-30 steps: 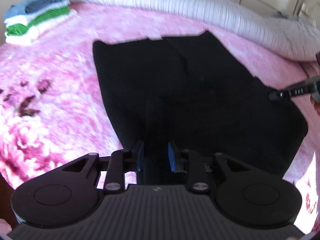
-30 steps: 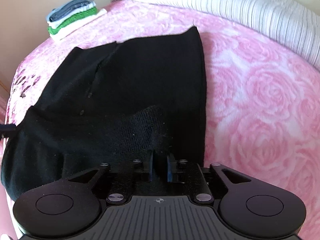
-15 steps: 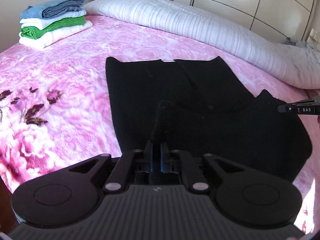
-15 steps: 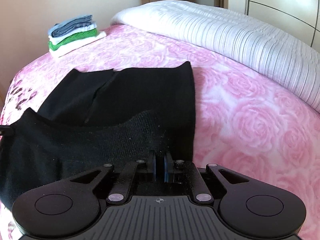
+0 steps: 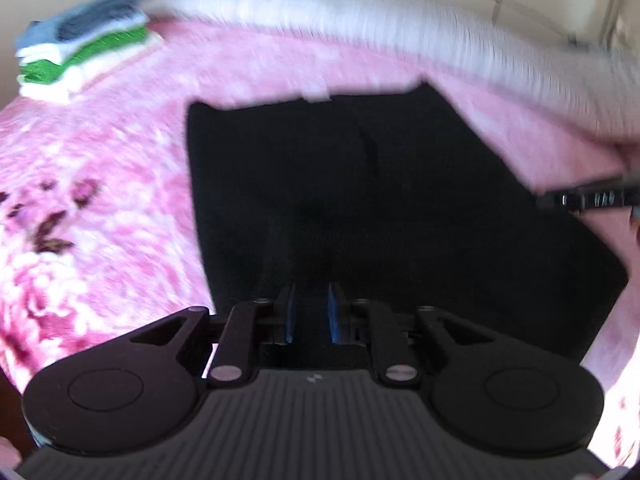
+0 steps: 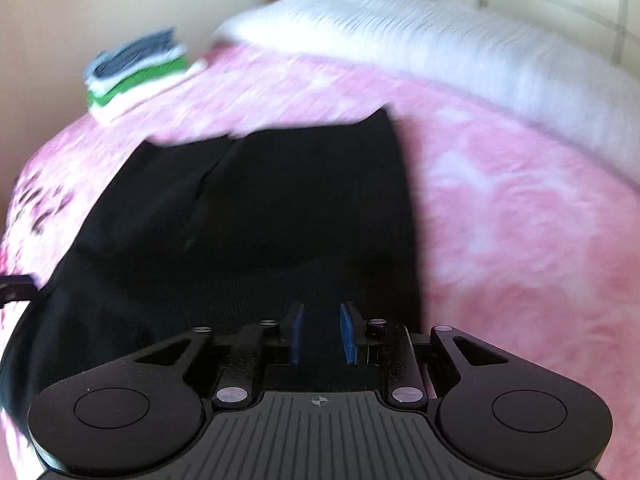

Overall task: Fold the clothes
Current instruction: 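Grasp the folded edge of the skirt with both grippers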

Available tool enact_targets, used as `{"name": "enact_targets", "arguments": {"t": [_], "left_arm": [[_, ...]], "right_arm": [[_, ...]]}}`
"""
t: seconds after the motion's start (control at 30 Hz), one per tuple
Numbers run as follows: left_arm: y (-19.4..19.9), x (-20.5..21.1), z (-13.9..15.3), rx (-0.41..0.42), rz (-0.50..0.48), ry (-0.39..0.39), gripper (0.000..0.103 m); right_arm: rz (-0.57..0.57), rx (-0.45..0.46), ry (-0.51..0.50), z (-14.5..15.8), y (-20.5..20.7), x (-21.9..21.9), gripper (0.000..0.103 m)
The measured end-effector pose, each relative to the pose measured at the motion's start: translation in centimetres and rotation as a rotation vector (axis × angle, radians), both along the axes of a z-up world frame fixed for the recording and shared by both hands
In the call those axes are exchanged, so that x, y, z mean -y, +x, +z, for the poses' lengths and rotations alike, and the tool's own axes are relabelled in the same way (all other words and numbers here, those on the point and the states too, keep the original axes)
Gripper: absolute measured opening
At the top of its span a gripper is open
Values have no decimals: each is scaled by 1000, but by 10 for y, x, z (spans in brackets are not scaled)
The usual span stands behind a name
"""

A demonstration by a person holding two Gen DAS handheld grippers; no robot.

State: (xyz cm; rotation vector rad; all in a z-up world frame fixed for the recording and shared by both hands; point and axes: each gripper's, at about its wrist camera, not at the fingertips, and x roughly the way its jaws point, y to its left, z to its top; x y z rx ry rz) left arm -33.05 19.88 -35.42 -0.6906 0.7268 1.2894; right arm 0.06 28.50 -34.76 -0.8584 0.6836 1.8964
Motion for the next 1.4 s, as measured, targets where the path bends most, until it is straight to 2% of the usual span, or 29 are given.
{"name": "enact_targets", "arguments": {"t": [0.07,0.1,0.13,0.2,0.27,0.3,0.33,0.37,0.4,0.43,0.53,0.57,0.67,0.77,0.87,0.9,0.93,0.97,1.0,1.03,1.07,1.2,1.3,1.37,1.4], "left_arm": [[-7,-3,-18,-3,18,-29,9],[-14,-1,-16,22,44,-33,8],[-20,1,-14,48,70,-36,4],[-27,12,-4,71,99,-35,4],[-34,31,8,88,133,-45,6],[-38,43,14,114,168,-62,6],[-43,57,18,160,216,-81,12],[-50,72,20,234,285,-107,22],[-58,88,18,343,383,-140,27],[-66,104,15,453,481,-172,29],[-81,156,-2,802,774,-237,29],[-80,166,-9,858,836,-243,30],[-73,170,-25,919,905,-229,32],[-67,173,-40,975,974,-211,32],[-75,169,-51,995,1033,-163,30],[-77,166,-53,980,1041,-170,26],[-79,163,-54,960,1040,-172,15],[-78,159,-50,925,1013,-163,12],[-76,156,-44,884,979,-152,10],[-73,154,-33,831,928,-137,9],[-71,152,-22,779,877,-123,9],[-73,142,7,628,671,-65,9],[-61,139,6,456,539,-98,12],[-52,133,-12,357,492,-150,15],[-50,133,-16,344,495,-164,15]], "right_arm": [[5,23,-48,-16,1,-9,22],[-35,40,-71,-24,9,-16,16],[-80,7,-91,-22,19,-19,4],[-171,-47,-124,-17,39,-25,0],[-256,-10,-97,2,54,-17,8],[-290,-47,-107,10,66,-10,11],[-339,-121,-148,16,81,-3,25],[-392,-197,-190,21,96,6,50],[-455,-279,-237,23,111,17,62],[-511,-360,-284,23,123,30,66],[-636,-555,-425,15,146,71,66],[-668,-594,-456,11,147,83,66],[-727,-686,-533,-7,143,105,66],[-780,-761,-537,-26,136,102,66],[-833,-825,-510,-41,139,85,66],[-861,-817,-501,-44,141,82,66],[-891,-805,-495,-46,144,79,65],[-908,-823,-489,-49,147,79,59],[-915,-829,-480,-51,150,78,48],[-887,-789,-461,-45,150,76,31],[-859,-750,-441,-40,150,74,24],[-637,-532,-261,4,138,62,20],[-514,-399,-171,16,126,58,20],[-515,-313,-267,-10,123,54,21],[-520,-299,-288,-20,125,56,22]]}}
